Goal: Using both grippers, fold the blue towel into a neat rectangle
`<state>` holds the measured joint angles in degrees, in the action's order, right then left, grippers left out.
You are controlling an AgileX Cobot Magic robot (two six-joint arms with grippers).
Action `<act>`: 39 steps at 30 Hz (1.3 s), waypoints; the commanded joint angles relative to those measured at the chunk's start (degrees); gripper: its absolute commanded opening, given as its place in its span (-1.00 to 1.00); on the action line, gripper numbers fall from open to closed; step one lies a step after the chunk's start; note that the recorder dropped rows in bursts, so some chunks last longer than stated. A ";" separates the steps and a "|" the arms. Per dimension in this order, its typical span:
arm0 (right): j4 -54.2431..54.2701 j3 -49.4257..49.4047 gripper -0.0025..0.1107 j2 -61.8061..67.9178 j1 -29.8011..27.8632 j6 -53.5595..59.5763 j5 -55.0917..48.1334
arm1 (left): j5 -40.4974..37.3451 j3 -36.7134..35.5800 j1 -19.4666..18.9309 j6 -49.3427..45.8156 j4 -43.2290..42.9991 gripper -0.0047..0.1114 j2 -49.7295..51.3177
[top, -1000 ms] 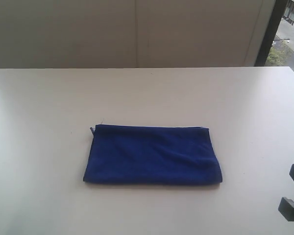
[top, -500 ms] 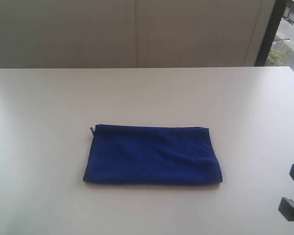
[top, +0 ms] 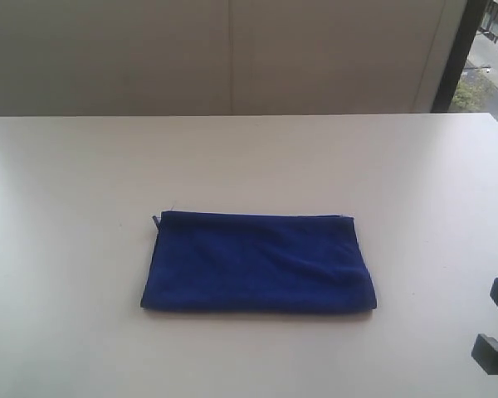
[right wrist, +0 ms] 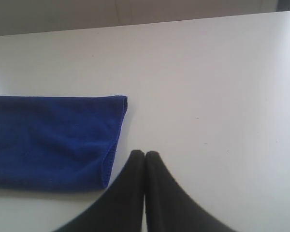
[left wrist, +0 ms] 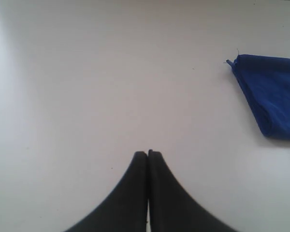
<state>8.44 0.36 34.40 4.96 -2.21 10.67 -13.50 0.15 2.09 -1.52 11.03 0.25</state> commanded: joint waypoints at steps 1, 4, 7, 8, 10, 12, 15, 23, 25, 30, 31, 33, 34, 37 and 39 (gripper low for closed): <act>-0.13 -0.36 -0.96 -0.23 -0.41 -0.14 0.14 | 0.53 -0.15 -0.05 0.24 -0.27 -0.92 -0.25; -0.13 -0.36 -0.96 -0.21 -0.41 -0.14 0.00 | 0.53 -0.15 -0.05 0.24 -1.65 -0.92 -0.25; -0.13 -0.36 -0.96 -0.21 -0.41 -0.14 0.10 | 0.53 -0.15 -0.05 -1.07 -2.58 -0.92 -0.25; -0.13 -0.36 -0.96 -0.21 -0.41 -0.14 0.10 | 0.53 -0.15 -0.05 -1.72 -2.58 -0.92 -0.25; -0.13 -0.36 -0.96 -0.21 -0.41 -0.14 0.10 | 0.53 -0.15 -0.05 -1.86 -2.69 -0.92 -0.25; -0.13 -0.36 -0.96 -0.21 -0.41 -0.14 0.10 | 0.63 -0.15 -0.05 -1.86 -2.72 -0.92 -0.25; -0.13 -0.36 -0.96 -0.21 -0.41 -0.14 0.10 | 1.16 -0.15 -0.05 -1.86 -2.72 -0.92 -0.25; -0.13 -0.36 -0.96 -0.21 -0.41 -0.14 0.10 | 1.53 -0.15 -0.05 -1.86 -2.72 -0.92 -0.25; -0.13 -0.36 -0.96 -0.21 -0.41 -0.14 0.10 | 1.53 -0.15 -0.05 -1.86 -2.72 -0.92 -0.25; -0.13 -0.36 -0.96 -0.21 -0.41 -0.14 0.10 | 1.53 -0.15 -0.05 -1.86 -2.72 -0.92 -0.25; -0.13 -0.36 -0.96 -0.21 -0.41 -0.14 0.10 | 1.53 -0.15 -0.05 -1.86 -2.72 -0.92 -0.25; -0.13 -0.36 -0.96 -0.21 -0.41 -0.14 0.10 | 1.53 -0.15 -0.05 -1.86 -2.72 -0.92 -0.25; -0.13 -0.36 -0.96 -0.21 -0.41 -0.14 0.10 | 1.53 -0.15 -0.05 -1.86 -2.72 -0.92 -0.25; -0.13 -0.36 -0.96 -0.21 -0.41 -0.14 0.10 | 1.53 -0.15 -0.05 -1.86 -2.72 -0.92 -0.25; -0.13 -0.36 -0.96 -0.52 -0.12 -0.14 0.08 | 1.53 -0.15 -0.05 -1.86 -2.72 -0.92 -0.25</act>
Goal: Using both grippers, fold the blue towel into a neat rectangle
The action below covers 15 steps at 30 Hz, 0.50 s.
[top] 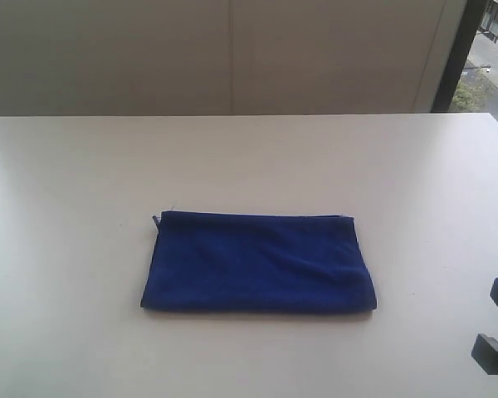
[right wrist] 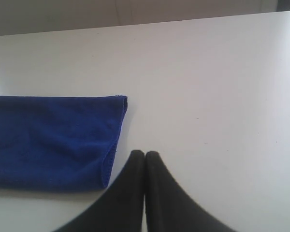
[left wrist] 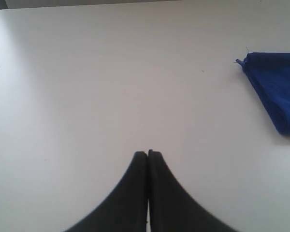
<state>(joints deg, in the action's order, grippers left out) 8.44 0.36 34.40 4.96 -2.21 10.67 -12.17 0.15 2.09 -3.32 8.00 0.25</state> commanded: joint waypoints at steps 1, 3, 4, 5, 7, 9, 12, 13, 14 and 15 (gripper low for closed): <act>-0.13 -0.36 -0.96 -1.67 0.35 -0.14 -0.34 | 0.20 -0.15 -0.05 -0.05 0.31 -0.92 -0.25; -0.13 -0.36 -0.96 -5.59 0.14 -0.01 -1.70 | 0.20 -0.15 -0.05 -0.05 0.31 -0.92 -0.25; -0.13 -0.36 -0.96 -7.81 -0.64 1.35 -2.91 | 0.20 -0.15 -0.05 -0.05 0.31 -0.92 -0.25; -0.13 -0.36 -0.96 -10.32 -1.61 2.21 -4.48 | 0.20 -0.15 -0.05 -0.05 0.31 -0.92 -0.25; -0.27 -0.36 -0.96 -14.82 -4.03 2.21 -9.28 | 0.20 -0.15 -0.05 -0.05 0.31 -0.92 -0.25; -0.79 -0.36 -0.96 -19.23 -7.42 2.63 -14.64 | 0.20 -0.15 -0.05 -0.05 0.31 -0.92 -0.25; -0.79 -0.36 -0.96 -24.88 -12.64 3.56 -23.52 | 0.20 -0.15 -0.05 -0.05 0.31 -0.92 -0.25; -0.79 -0.36 -0.96 -26.69 -14.76 3.56 -26.51 | 0.20 -0.15 -0.05 -0.05 0.31 -0.92 -0.25; -0.79 -0.36 -0.96 -27.73 -15.98 3.56 -27.73 | 0.20 -0.15 -0.05 -0.05 0.31 -0.92 -0.25; -0.79 -0.36 -0.96 -28.78 -17.03 3.56 -28.24 | 0.20 -0.15 -0.05 -0.05 0.31 -0.92 -0.25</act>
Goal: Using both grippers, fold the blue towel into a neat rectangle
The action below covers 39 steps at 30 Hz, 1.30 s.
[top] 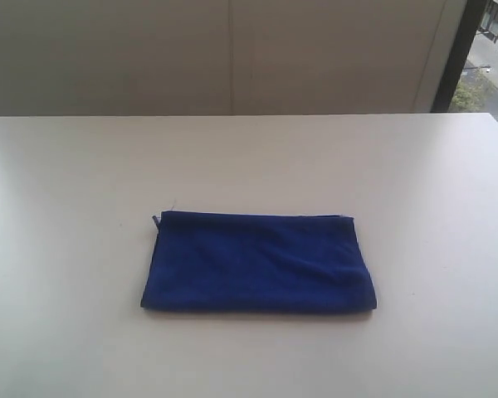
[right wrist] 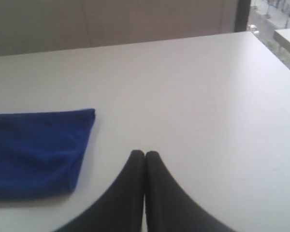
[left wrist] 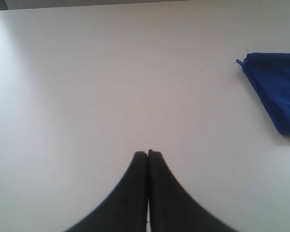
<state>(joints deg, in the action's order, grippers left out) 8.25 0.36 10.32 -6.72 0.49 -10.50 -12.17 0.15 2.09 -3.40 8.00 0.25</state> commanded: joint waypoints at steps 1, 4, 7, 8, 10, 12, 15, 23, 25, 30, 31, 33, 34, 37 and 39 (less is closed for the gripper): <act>-0.59 -0.36 -0.96 -5.50 -6.31 0.87 -7.31 | 0.20 -0.15 -0.05 0.03 0.31 -0.92 -0.25; -1.86 -0.36 -0.96 -7.12 -7.47 2.67 -7.37 | 0.20 -0.15 -0.05 0.03 0.31 -0.92 -0.25; -2.27 -0.36 -0.96 -10.01 -7.33 7.73 -8.37 | 0.20 -0.15 -0.05 0.03 0.31 -0.92 -0.25; -2.50 -0.36 -0.96 -10.32 -7.17 9.09 -8.84 | 0.20 -0.15 -0.05 0.03 0.31 -0.92 -0.25; -2.50 -0.36 -0.96 -10.32 -6.84 9.64 -9.23 | 0.20 -0.15 -0.05 0.03 0.31 -0.92 -0.25; -2.20 -0.36 -0.96 -10.32 -6.15 8.66 -9.23 | 0.32 -0.15 -0.05 0.03 0.31 -0.92 -0.25; -2.01 -0.36 -0.96 -10.32 -3.43 6.83 -9.23 | 0.54 -0.15 -0.05 0.03 0.31 -0.92 -0.25; -1.69 -0.36 -0.96 -10.32 4.47 6.33 -9.23 | 0.54 -0.15 -0.05 0.03 0.31 -0.92 -0.25; -1.69 -0.36 -0.96 -10.32 5.53 5.31 -9.23 | 0.54 -0.15 -0.05 0.03 0.31 -0.92 -0.25; -1.51 -0.36 -0.96 -10.32 5.65 3.37 -9.34 | 0.54 -0.15 -0.05 0.03 0.31 -0.92 -0.25; -1.42 -0.36 -0.96 -10.32 5.65 3.10 -9.20 | 0.54 -0.15 -0.05 0.03 0.31 -0.92 -0.25; -1.66 -0.36 -0.96 -10.32 5.65 2.66 -9.19 | 0.54 -0.15 -0.05 0.03 0.31 -0.92 -0.25; -2.22 -0.36 -0.96 -10.32 5.65 2.19 -9.19 | 0.54 -0.15 -0.05 0.03 0.31 -0.92 -0.25; -5.69 -0.36 -0.96 -10.32 5.65 -0.15 -9.19 | 0.54 -0.15 -0.05 0.03 0.31 -0.92 -0.25; -8.25 -0.36 -0.96 -10.32 5.65 -3.50 -9.19 | 0.54 -0.15 -0.05 0.03 0.31 -0.92 -0.25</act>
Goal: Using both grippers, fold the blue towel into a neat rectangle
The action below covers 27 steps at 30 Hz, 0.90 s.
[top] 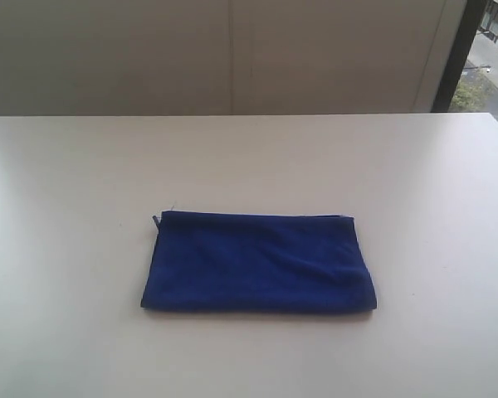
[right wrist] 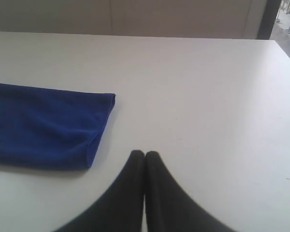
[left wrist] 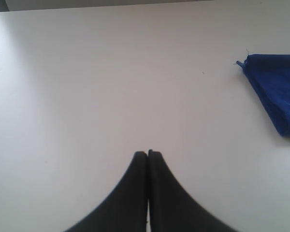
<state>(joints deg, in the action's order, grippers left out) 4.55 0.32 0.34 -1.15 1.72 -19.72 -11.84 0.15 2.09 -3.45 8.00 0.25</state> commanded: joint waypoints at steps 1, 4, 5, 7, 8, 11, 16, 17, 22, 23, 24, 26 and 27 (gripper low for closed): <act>-4.55 -0.32 -0.96 -0.34 0.08 -5.27 0.03 | 0.20 -0.15 -0.05 0.08 0.31 -0.92 -0.25; -4.55 -0.32 -0.96 -0.34 0.08 -5.39 0.14 | 0.20 -0.15 -0.05 0.08 0.31 -0.92 -0.25; -4.55 -0.32 -0.96 -0.34 0.08 -5.39 0.53 | 0.20 -0.15 -0.05 0.08 0.31 -0.92 -0.25; -4.55 -0.32 -0.96 -0.34 0.08 -5.39 0.53 | 0.20 -0.15 -0.05 0.08 0.31 -0.92 -0.25; -4.55 -0.32 -0.96 -0.34 0.08 -5.39 0.53 | 0.20 -0.15 -0.05 0.08 0.31 -0.92 -0.25; -4.55 -0.32 -0.96 -0.34 0.08 -5.39 0.53 | 0.20 -0.15 -0.05 0.08 0.31 -0.92 -0.25; -4.55 -0.32 -0.96 -0.34 0.08 -5.39 0.53 | 0.20 -0.15 -0.05 0.08 0.31 -0.92 -0.25; -4.55 -0.32 -0.96 -0.34 0.08 -5.39 0.53 | 0.20 -0.15 -0.05 0.08 0.31 -0.92 -0.25; -4.55 -0.32 -0.96 -0.34 0.08 -5.39 0.53 | 0.20 -0.15 -0.05 0.08 0.31 -0.92 -0.25; -4.55 -0.32 -0.96 -0.34 0.08 -5.39 0.47 | 0.20 -0.15 -0.05 0.08 0.31 -0.92 -0.25; -4.55 -0.32 -0.96 -0.34 0.08 -5.39 0.47 | 0.20 -0.15 -0.05 0.08 0.31 -0.92 -0.25; -4.55 -0.32 -0.96 -0.34 0.08 -5.39 0.47 | 0.20 -0.15 -0.05 0.08 0.31 -0.92 -0.25; -4.55 -0.32 -0.96 -0.34 0.08 -5.39 0.47 | 0.20 -0.15 -0.05 0.08 0.31 -0.92 -0.25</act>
<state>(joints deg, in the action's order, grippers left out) 0.34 0.32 0.34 -1.15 -3.53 -19.72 -11.84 0.15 2.09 -3.45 8.00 0.25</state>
